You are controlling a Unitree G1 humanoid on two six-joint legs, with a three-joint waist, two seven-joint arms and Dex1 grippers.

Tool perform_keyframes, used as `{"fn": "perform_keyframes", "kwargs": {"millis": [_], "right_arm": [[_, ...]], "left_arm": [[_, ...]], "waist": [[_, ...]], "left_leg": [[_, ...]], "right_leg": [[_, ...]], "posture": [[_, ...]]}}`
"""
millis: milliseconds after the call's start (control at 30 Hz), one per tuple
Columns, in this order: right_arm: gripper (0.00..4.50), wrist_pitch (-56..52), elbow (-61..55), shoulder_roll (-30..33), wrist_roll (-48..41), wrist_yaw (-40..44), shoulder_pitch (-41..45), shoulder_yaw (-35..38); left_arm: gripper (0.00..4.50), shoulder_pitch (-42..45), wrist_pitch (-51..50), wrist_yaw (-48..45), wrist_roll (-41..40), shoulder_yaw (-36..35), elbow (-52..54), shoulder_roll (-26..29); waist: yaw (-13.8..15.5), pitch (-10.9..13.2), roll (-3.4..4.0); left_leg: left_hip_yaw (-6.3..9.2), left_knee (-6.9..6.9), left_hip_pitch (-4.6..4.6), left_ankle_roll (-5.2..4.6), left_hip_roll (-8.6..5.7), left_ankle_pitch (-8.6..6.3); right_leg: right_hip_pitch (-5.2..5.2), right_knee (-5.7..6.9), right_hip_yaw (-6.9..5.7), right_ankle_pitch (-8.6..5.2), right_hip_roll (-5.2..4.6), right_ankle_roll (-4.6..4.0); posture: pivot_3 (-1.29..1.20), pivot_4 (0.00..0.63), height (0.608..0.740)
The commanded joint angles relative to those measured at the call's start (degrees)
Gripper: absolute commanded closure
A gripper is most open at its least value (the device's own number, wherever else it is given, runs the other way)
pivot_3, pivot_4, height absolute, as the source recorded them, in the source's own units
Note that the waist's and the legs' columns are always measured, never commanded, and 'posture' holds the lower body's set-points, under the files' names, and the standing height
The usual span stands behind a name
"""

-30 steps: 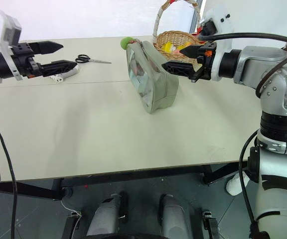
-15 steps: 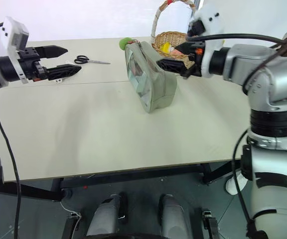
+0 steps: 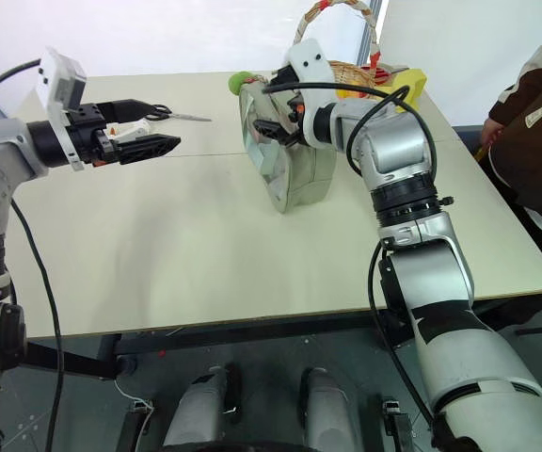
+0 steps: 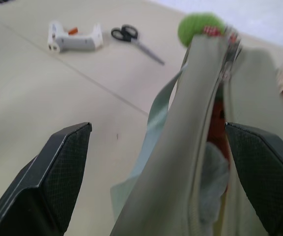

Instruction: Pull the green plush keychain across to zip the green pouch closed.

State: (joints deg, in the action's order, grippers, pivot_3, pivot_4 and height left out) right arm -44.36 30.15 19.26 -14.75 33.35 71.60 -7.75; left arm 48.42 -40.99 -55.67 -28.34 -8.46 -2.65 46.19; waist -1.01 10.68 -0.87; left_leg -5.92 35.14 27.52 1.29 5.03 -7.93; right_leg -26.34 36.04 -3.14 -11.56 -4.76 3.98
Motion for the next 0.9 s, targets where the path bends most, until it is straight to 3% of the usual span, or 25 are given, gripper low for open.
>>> {"fn": "perform_keyframes", "kwargs": {"millis": [33, 167, 267, 400, 500, 600, 700, 900], "right_arm": [[0.02, 2.17, 2.38, -1.53, 1.00, 1.39, 3.03, 0.39], [0.02, 4.25, 8.31, -2.69, 2.61, 1.44, 4.34, 1.03], [0.84, 6.71, 12.11, -3.06, 3.83, 1.85, 5.49, 1.33], [2.93, 12.43, 15.14, -2.31, 7.00, 4.54, 6.42, -0.57], [4.39, 21.19, 14.75, -0.70, 10.35, 11.54, 5.92, -4.12], [4.45, 31.93, 10.96, 2.07, 12.01, 23.48, 5.57, -7.76], [4.45, 45.22, 12.27, 4.26, 14.63, 28.81, 7.38, -9.23], [4.45, 53.11, 14.22, 5.94, 15.16, 38.15, 6.04, -9.31]], "left_arm": [[0.00, -1.51, -0.80, 1.40, -1.43, -2.34, 3.73, 0.83], [0.00, -1.55, -5.05, 3.21, -5.51, -5.43, 6.12, 0.91], [0.00, -3.31, -5.49, 2.39, -5.72, -5.17, 7.29, 2.51], [0.00, -4.12, -4.75, 2.98, -5.45, -4.82, 7.30, 2.91], [0.00, -3.86, -4.11, 3.09, -5.16, -4.60, 6.79, 3.04], [0.00, -3.18, -3.31, 2.71, -4.66, -4.64, 5.47, 3.84], [0.00, -2.04, -2.59, 2.22, -4.20, -5.02, 3.71, 5.25], [0.00, -2.35, -3.02, 1.47, -5.33, -6.00, 3.26, 7.18]], "waist": [[-0.06, 0.00, 0.00], [-0.13, 0.00, 0.00], [-0.17, 0.00, 0.00], [-0.18, 0.00, 0.00], [-0.14, 0.00, 0.00], [-0.13, 0.00, 0.01], [-0.17, 0.03, 0.03], [-0.16, 0.04, 0.04]], "left_leg": [[0.00, -0.01, 0.00, 0.00, 0.00, 0.00], [0.03, 0.00, 0.00, 0.00, 0.01, 0.00], [0.03, 0.00, -0.03, 0.01, 0.01, 0.00], [0.03, -0.01, -0.07, 0.11, 0.01, -0.06], [0.03, 0.00, -0.05, 0.12, 0.01, -0.07], [0.03, -0.01, -0.03, 0.12, 0.00, -0.07], [0.02, -0.02, 0.00, 0.09, 0.00, -0.04], [0.02, -0.07, -0.07, 0.17, 0.01, -0.05]], "right_leg": [[-0.01, 0.02, 0.00, 0.00, 0.01, 0.01], [-0.01, 0.05, 0.00, -0.01, 0.03, 0.02], [0.02, 0.05, 0.00, -0.01, 0.03, 0.01], [0.04, 0.05, 0.00, -0.01, 0.03, 0.00], [0.03, 0.05, -0.01, 0.00, 0.03, 0.00], [0.02, 0.03, 0.00, -0.02, 0.03, 0.02], [-0.04, 0.03, 0.00, -0.05, 0.04, 0.09], [-0.02, 0.08, -0.01, -0.08, 0.05, 0.14]], "posture": [[0.00, 0.150, 0.740], [0.00, 0.150, 0.740], [0.00, 0.150, 0.740], [0.00, 0.150, 0.740], [0.00, 0.150, 0.740], [0.00, 0.150, 0.740], [0.00, 0.150, 0.740], [0.00, 0.150, 0.740]]}}
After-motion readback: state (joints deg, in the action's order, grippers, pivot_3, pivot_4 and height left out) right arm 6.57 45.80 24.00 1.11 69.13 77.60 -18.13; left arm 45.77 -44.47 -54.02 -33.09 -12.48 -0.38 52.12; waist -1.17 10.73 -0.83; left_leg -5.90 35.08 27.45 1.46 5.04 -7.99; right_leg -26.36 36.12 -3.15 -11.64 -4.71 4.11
